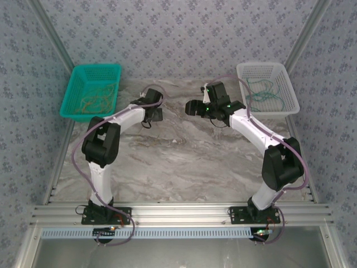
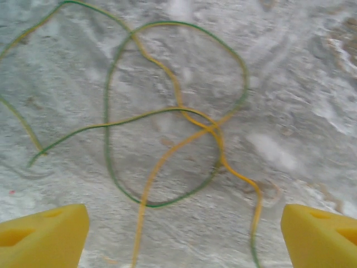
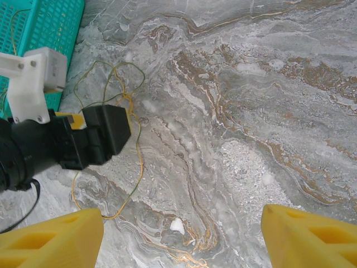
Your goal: Untangle the cables
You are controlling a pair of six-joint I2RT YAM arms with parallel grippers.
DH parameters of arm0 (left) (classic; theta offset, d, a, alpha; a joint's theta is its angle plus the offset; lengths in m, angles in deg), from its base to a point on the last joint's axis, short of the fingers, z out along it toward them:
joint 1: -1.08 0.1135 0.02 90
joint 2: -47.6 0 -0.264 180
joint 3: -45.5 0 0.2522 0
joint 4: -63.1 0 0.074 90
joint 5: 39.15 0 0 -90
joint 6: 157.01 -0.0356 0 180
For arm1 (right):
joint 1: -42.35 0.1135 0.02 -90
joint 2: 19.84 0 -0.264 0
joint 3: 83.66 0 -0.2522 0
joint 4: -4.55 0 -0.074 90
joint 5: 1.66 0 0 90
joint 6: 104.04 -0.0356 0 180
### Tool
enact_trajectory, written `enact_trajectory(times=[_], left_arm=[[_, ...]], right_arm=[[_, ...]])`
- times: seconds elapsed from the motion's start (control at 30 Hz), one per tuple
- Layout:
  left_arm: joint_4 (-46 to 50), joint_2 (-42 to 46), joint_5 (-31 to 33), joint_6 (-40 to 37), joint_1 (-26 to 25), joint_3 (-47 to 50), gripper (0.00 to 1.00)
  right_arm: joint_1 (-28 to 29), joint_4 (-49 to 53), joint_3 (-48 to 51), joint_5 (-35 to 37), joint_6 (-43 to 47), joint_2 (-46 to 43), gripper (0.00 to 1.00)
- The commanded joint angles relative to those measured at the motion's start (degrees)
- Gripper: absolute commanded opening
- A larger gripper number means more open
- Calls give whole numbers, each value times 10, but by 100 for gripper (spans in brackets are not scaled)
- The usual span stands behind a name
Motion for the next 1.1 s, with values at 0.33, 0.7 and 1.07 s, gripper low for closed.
enact_trajectory(times=[0.33,0.7,1.07], left_arm=[[80,-155,-53,28,30,-129,99],[45,-152,-63,43,25,-105,3],[1,46,-76,20,17,-22,0]], right_arm=[[-4,-12,3,-11,-5,-13,77],[-6,-9,5,-9,-5,-19,77],[-8,-13,4,-13,-7,-20,77]])
